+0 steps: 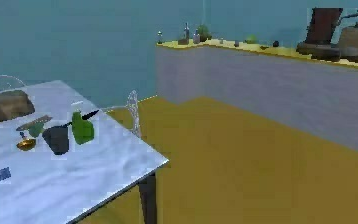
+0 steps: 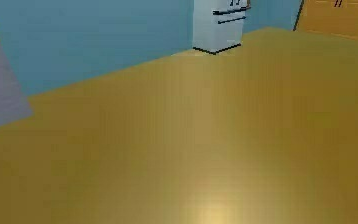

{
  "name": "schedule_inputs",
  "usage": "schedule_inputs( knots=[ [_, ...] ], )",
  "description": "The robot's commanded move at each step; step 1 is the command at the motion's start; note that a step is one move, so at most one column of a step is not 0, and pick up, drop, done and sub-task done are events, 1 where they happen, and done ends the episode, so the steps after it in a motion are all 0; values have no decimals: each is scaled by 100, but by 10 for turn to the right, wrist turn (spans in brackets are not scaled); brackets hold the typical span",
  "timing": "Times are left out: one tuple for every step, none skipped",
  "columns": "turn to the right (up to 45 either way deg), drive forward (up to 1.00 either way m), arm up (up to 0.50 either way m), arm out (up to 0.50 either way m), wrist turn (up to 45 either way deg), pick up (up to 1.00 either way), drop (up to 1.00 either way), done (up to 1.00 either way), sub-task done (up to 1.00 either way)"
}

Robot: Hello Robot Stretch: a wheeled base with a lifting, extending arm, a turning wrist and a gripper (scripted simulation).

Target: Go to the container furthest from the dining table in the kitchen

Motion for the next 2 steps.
schedule_inputs(
  knots=[
    [390,0,0,0,0,0,0,0,0],
    [0,40,0,0,0,0,0,0,0]
  ],
)
